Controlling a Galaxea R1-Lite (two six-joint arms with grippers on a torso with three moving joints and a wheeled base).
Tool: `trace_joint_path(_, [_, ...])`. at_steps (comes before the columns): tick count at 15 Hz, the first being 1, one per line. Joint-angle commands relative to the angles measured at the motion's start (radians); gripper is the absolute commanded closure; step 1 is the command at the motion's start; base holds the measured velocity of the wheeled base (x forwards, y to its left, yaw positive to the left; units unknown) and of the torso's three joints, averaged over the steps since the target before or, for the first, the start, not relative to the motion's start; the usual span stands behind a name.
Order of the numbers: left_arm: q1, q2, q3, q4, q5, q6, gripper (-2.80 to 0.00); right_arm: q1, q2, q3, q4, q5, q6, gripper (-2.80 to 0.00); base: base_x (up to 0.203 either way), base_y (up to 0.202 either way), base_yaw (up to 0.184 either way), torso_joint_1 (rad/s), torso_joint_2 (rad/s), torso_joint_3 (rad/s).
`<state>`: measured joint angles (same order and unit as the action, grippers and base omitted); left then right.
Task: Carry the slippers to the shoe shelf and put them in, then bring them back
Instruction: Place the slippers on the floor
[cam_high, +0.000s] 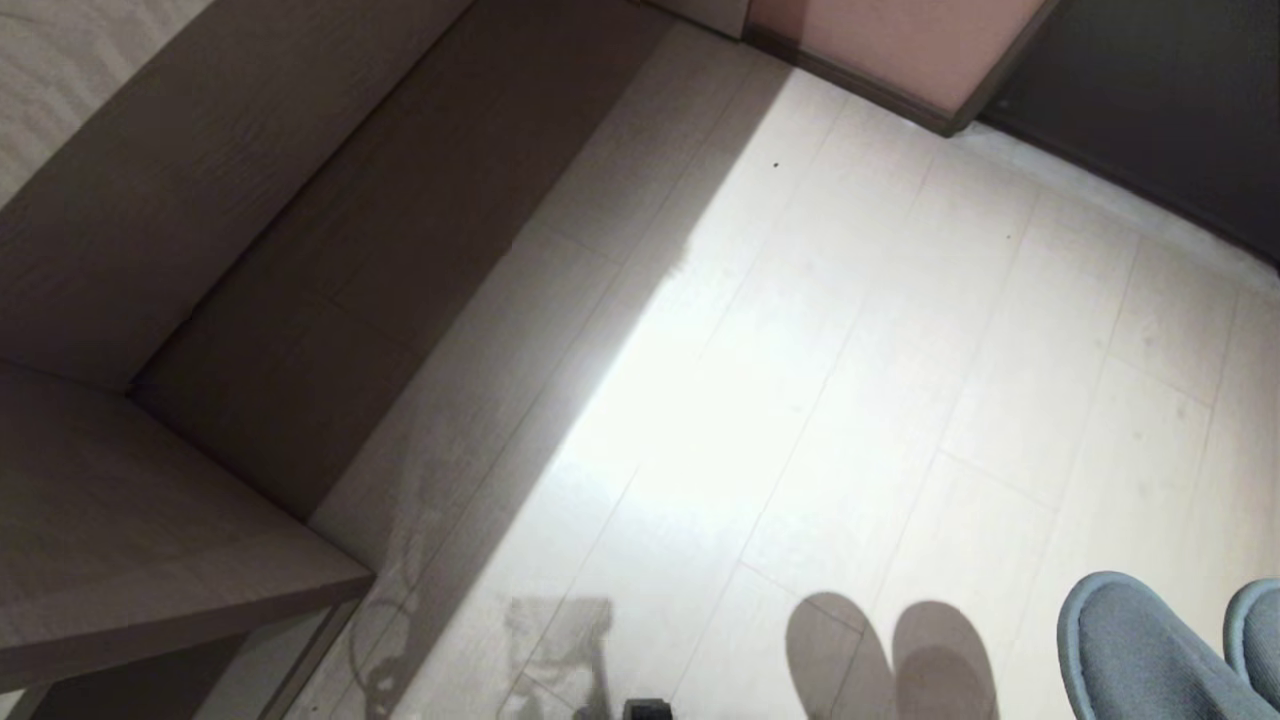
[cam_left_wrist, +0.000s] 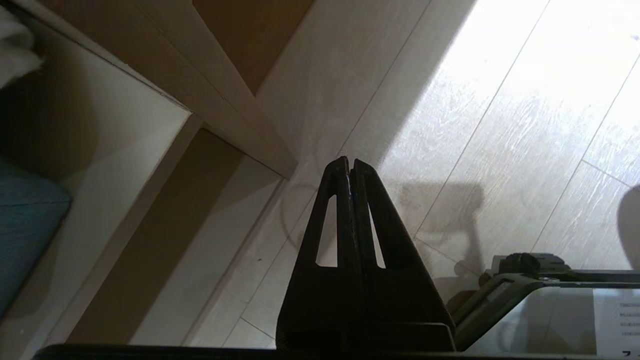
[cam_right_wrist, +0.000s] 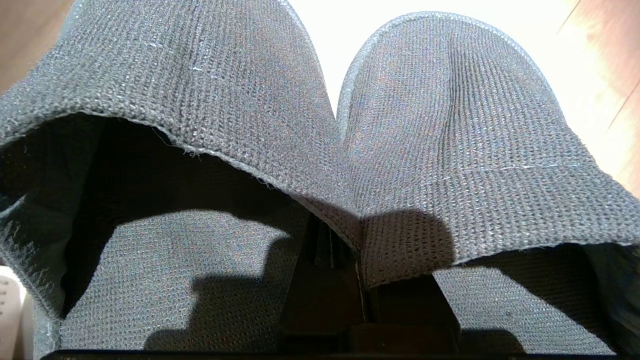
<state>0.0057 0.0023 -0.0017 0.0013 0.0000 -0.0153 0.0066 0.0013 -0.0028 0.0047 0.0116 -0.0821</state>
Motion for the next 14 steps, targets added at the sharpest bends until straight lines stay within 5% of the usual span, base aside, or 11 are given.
trace_joint_path(1, [0.0,0.004,0.0,0.0,0.0,0.0,0.0,0.001,0.002,0.0,0.0,0.001,-0.001,0.0,0.0,0.0,0.0,0.0,0.0,-0.198])
trace_joint_path(14, [0.0,0.001,0.0,0.0,0.0,0.0,0.0,0.0,0.0,0.001,0.0,-0.001,-0.002,0.0,0.0,0.0,0.0,0.003,0.0,-0.197])
